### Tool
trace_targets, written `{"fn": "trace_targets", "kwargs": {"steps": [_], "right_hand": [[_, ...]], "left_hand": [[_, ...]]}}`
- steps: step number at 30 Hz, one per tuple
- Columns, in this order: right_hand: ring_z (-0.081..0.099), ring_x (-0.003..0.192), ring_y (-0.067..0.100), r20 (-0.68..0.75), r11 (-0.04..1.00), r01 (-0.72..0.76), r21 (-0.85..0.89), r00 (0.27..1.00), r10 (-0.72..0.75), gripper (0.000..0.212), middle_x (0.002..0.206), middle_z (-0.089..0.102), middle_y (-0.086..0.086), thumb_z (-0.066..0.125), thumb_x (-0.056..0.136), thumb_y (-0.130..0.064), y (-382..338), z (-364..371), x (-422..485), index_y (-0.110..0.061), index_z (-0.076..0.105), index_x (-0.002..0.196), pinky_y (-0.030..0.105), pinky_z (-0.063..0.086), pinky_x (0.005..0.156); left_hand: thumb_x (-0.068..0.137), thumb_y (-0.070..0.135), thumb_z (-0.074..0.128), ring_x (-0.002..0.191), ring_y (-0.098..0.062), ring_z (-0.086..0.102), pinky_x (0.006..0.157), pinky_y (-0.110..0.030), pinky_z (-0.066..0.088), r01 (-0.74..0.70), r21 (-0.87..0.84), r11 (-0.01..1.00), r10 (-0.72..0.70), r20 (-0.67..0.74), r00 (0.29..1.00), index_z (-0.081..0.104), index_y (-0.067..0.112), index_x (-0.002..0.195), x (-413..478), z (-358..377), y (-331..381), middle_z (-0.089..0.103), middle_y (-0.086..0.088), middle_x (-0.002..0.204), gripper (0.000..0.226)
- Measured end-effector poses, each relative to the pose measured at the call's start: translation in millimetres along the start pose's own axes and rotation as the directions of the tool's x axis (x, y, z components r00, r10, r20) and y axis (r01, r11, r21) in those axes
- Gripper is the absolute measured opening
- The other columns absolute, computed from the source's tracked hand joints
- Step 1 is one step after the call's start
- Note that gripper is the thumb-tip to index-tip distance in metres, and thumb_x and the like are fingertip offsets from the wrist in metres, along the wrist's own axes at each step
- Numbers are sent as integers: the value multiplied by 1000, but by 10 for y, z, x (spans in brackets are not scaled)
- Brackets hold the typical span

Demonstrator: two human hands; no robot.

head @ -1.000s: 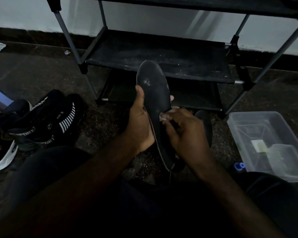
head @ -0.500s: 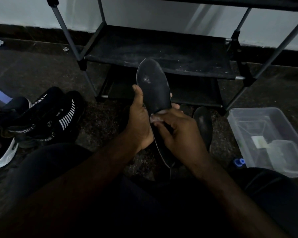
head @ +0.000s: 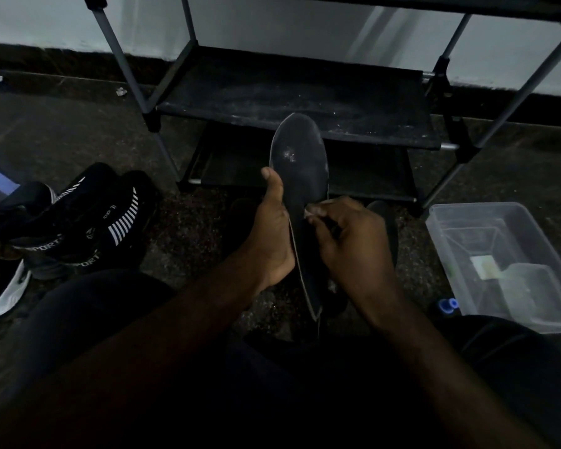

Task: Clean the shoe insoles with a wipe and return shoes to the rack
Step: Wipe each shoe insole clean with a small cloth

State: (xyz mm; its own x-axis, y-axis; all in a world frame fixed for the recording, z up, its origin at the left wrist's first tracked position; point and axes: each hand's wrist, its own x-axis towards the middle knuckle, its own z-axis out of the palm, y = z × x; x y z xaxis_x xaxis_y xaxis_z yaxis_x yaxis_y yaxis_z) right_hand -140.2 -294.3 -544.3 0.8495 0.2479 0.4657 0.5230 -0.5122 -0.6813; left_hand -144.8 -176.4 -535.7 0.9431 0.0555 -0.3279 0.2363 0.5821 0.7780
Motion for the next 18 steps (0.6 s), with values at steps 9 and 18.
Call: {"fn": "trace_targets", "kwargs": {"steps": [9,18], "right_hand": [[69,86,16,-16,999,9,-38,1000,-9,12,93,74,6,68,85,-4,45,0,32,-7,76,95,22,52,83],[69,86,22,-3,995,62,-81,998,-63,13,93,73,7,67,85,-3,83,27,44,-7,75,95,40,57,79]], "left_hand": [[90,74,14,112,-27,62,102,-39,46,23,1,1000,-23,26,999,52,9,136,3,-16,-7,65,-16,120,88],[92,72,15,114,-25,62,101,-39,47,18,-4,1000,-18,23,1000,58,13,128,3,-10,-12,67,-14,121,81]]}}
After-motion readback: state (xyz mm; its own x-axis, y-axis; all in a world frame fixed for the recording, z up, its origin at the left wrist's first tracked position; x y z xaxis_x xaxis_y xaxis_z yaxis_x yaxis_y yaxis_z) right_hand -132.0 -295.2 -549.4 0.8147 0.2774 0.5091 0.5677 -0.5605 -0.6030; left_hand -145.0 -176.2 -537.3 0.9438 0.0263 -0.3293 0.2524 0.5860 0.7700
